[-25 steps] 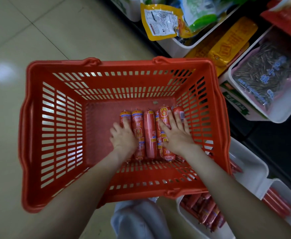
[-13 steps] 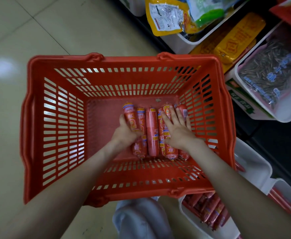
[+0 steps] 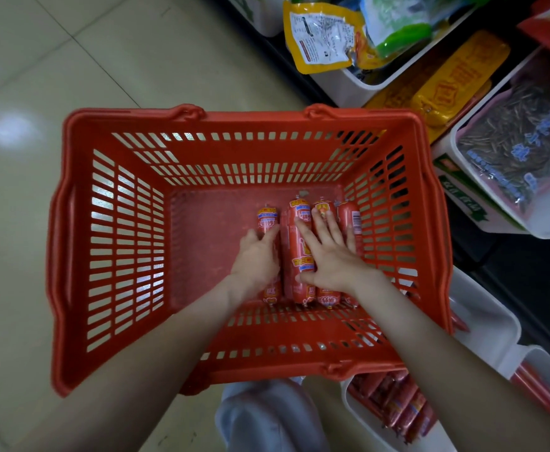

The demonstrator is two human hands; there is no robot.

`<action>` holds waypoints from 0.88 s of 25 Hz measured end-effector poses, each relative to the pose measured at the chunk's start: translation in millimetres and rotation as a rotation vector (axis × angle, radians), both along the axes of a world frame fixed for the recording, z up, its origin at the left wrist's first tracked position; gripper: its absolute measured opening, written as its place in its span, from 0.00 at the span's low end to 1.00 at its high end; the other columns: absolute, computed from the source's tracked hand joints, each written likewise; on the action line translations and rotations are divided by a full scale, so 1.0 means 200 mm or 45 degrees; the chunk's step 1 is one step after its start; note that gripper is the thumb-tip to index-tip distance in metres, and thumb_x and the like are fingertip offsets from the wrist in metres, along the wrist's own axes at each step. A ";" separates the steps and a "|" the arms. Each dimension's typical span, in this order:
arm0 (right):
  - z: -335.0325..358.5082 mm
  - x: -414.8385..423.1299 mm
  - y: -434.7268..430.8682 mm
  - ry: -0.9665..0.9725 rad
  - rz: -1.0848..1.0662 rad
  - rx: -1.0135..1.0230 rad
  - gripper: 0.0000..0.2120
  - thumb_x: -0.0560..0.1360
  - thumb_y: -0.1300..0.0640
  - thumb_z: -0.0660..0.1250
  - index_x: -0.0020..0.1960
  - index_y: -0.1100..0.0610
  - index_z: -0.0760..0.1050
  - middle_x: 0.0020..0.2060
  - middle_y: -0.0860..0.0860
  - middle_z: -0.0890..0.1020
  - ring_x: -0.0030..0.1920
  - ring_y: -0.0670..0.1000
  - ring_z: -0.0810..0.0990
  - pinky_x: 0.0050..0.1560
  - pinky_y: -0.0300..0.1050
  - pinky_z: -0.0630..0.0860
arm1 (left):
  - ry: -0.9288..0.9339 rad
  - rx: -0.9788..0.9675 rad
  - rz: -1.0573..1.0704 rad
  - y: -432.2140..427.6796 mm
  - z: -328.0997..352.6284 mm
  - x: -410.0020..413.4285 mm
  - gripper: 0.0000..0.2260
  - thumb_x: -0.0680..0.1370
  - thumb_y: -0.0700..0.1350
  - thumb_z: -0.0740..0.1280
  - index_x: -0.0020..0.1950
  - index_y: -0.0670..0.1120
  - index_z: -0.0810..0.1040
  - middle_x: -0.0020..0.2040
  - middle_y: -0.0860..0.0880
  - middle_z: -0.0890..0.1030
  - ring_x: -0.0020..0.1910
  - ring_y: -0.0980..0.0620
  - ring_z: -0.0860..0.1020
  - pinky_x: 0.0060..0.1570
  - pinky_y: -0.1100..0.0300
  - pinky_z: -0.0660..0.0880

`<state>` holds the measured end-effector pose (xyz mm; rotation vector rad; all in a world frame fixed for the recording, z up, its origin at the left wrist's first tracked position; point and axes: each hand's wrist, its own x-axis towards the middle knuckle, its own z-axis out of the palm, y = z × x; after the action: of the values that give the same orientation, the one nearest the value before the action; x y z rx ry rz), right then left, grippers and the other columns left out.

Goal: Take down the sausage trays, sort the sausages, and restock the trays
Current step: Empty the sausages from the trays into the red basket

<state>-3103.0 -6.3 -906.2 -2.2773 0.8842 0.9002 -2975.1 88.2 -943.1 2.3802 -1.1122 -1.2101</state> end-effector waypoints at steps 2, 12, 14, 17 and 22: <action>0.00 0.01 0.01 0.025 0.009 -0.022 0.51 0.73 0.40 0.67 0.74 0.43 0.28 0.71 0.49 0.24 0.70 0.52 0.22 0.69 0.63 0.30 | 0.089 0.159 0.166 0.01 -0.03 0.01 0.33 0.78 0.45 0.64 0.78 0.52 0.49 0.69 0.38 0.63 0.67 0.37 0.66 0.67 0.46 0.65; 0.02 -0.03 -0.03 -0.010 -0.014 -0.041 0.50 0.74 0.43 0.67 0.74 0.42 0.28 0.72 0.49 0.25 0.70 0.50 0.23 0.69 0.61 0.28 | 0.221 0.411 0.312 0.03 -0.12 0.03 0.17 0.69 0.46 0.71 0.55 0.41 0.79 0.51 0.43 0.82 0.50 0.46 0.81 0.47 0.57 0.77; 0.02 -0.05 -0.06 -0.019 -0.074 -0.024 0.50 0.74 0.43 0.67 0.73 0.41 0.27 0.72 0.48 0.25 0.70 0.50 0.23 0.69 0.58 0.28 | 0.269 0.377 0.417 0.03 -0.09 0.08 0.13 0.70 0.45 0.72 0.52 0.42 0.81 0.47 0.43 0.83 0.48 0.45 0.81 0.44 0.57 0.77; 0.02 -0.06 -0.08 -0.011 -0.127 0.022 0.49 0.74 0.43 0.67 0.73 0.40 0.27 0.71 0.48 0.24 0.70 0.50 0.23 0.71 0.60 0.31 | 0.277 0.343 0.492 0.03 -0.09 0.13 0.15 0.68 0.44 0.73 0.53 0.41 0.81 0.49 0.42 0.83 0.48 0.45 0.81 0.46 0.55 0.79; 0.00 -0.05 -0.06 0.049 -0.069 0.041 0.48 0.74 0.42 0.66 0.73 0.39 0.28 0.69 0.48 0.22 0.70 0.52 0.23 0.70 0.65 0.32 | 0.103 0.476 0.159 0.03 -0.10 0.06 0.23 0.72 0.46 0.69 0.64 0.38 0.73 0.61 0.40 0.76 0.60 0.43 0.75 0.60 0.54 0.73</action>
<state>-3112.3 -18.1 -906.3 -2.2045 0.9373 0.9304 -2963.1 93.5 -962.5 2.5889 -0.7527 -1.5682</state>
